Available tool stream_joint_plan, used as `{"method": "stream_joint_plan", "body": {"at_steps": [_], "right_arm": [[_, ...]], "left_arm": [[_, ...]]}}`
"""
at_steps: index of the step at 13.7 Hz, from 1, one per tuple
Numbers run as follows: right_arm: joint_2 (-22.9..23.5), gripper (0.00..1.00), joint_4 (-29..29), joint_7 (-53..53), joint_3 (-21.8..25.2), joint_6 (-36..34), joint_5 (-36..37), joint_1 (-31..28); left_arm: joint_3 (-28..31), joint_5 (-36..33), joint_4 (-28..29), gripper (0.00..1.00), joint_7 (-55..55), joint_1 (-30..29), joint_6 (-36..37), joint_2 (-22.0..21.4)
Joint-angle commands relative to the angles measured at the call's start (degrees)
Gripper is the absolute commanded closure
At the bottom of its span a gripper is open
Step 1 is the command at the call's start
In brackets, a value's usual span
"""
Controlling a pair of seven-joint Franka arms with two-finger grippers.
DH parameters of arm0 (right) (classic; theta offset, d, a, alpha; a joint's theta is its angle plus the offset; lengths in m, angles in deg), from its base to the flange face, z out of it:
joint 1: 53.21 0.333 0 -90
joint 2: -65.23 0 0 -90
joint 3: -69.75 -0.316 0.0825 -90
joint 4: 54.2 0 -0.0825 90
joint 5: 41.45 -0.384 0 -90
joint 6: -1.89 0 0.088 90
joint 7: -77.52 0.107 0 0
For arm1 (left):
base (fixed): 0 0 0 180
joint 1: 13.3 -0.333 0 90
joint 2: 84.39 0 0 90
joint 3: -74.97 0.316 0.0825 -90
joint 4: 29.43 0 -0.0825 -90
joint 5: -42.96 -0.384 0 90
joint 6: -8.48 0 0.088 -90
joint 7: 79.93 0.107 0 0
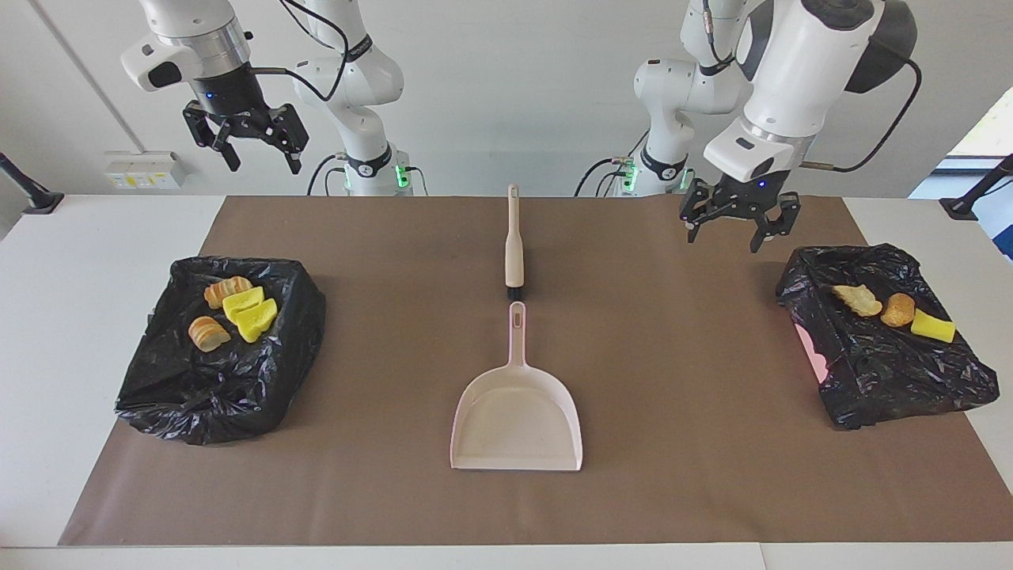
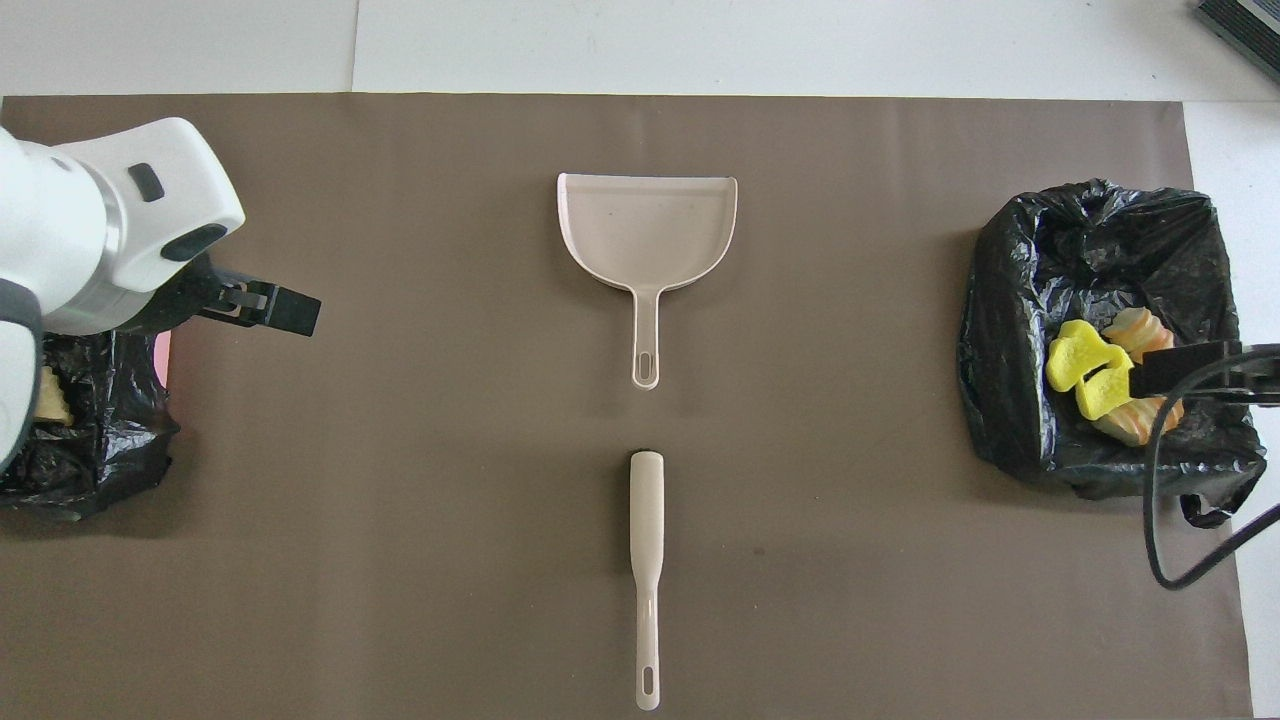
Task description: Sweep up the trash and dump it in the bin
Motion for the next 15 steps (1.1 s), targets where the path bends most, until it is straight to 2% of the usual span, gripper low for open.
{"method": "stream_joint_plan", "body": {"at_steps": [1, 4, 6, 15], "right_arm": [[-0.31, 0.0, -0.69, -0.7, 0.23, 1.74, 0.03, -0.15], [1.19, 0.0, 1.86, -1.22, 0.41, 0.53, -3.91, -0.94], [2.77, 0.0, 2.3, -1.49, 0.41, -0.01, -2.79, -1.39], [2.42, 0.0, 1.6, -1.4, 0.15, 3.69, -0.15, -0.59]], "left_arm": [[-0.39, 0.23, -4.67, 0.0, 2.8, -2.76, 7.84, -0.17], [-0.04, 1.28, -6.18, 0.0, 3.69, -4.61, 10.42, -1.48], [0.31, 1.46, -6.18, 0.0, 3.6, -4.88, 11.47, -1.49], [1.02, 0.67, -6.18, 0.0, 3.6, -6.9, 10.95, -1.57]]}}
